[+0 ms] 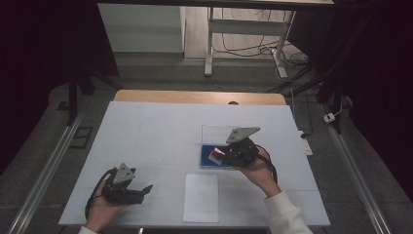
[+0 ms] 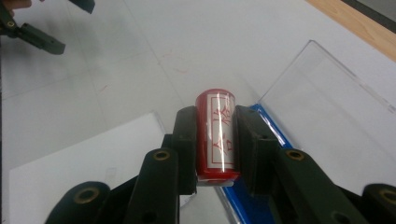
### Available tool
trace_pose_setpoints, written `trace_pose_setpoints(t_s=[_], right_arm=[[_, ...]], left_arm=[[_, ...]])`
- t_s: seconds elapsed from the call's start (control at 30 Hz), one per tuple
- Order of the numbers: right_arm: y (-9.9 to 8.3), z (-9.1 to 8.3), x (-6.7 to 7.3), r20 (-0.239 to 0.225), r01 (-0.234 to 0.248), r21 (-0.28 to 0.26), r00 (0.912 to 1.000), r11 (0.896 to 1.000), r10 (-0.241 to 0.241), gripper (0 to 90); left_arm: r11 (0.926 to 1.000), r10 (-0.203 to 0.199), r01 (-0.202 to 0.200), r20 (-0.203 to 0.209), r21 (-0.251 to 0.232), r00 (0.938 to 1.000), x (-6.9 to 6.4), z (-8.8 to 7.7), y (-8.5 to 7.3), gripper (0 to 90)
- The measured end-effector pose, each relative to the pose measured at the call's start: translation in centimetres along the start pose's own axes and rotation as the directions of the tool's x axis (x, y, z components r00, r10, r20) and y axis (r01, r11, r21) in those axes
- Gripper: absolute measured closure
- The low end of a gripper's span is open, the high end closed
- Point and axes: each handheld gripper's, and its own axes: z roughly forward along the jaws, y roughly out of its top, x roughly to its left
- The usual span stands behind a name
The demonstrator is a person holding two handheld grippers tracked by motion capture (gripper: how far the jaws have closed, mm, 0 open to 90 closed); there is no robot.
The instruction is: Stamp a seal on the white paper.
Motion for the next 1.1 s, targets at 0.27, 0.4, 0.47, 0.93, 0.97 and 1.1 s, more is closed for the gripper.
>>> trace_pose_setpoints(t_s=[0.27,0.4,0.47,0.93,0.97,1.1], right_arm=[[-0.5,-0.2,1.5,-0.040,0.022,0.003,0.9990,1.000,-0.022,69.8],[-0.5,0.0,2.5,-0.064,0.036,0.007,0.9973,0.999,-0.035,69.8],[-0.3,0.1,3.0,-0.080,0.043,0.008,0.9960,0.999,-0.042,69.8],[0.2,1.0,6.2,-0.168,0.125,0.043,0.9789,0.991,-0.116,69.8],[0.1,1.2,6.2,-0.173,0.125,0.044,0.9781,0.991,-0.115,69.8],[-0.1,1.7,6.5,-0.189,0.135,0.068,0.9747,0.989,-0.120,69.8]], left_arm=[[1.0000,0.000,0.000,0.001,-0.005,1.0000,0.0,-0.1,0.0,15.8],[1.0000,0.001,-0.001,0.000,-0.004,1.0000,0.0,-0.1,0.0,15.7],[1.0000,0.001,-0.001,-0.001,-0.004,1.0000,0.0,-0.1,0.0,15.7],[1.0000,0.001,-0.001,0.006,-0.002,1.0000,0.0,0.0,0.0,15.7],[1.0000,0.001,-0.001,0.004,-0.001,1.0000,-0.1,0.0,0.0,15.7],[1.0000,-0.002,0.002,0.004,0.000,1.0000,-0.1,0.0,0.0,15.7]])
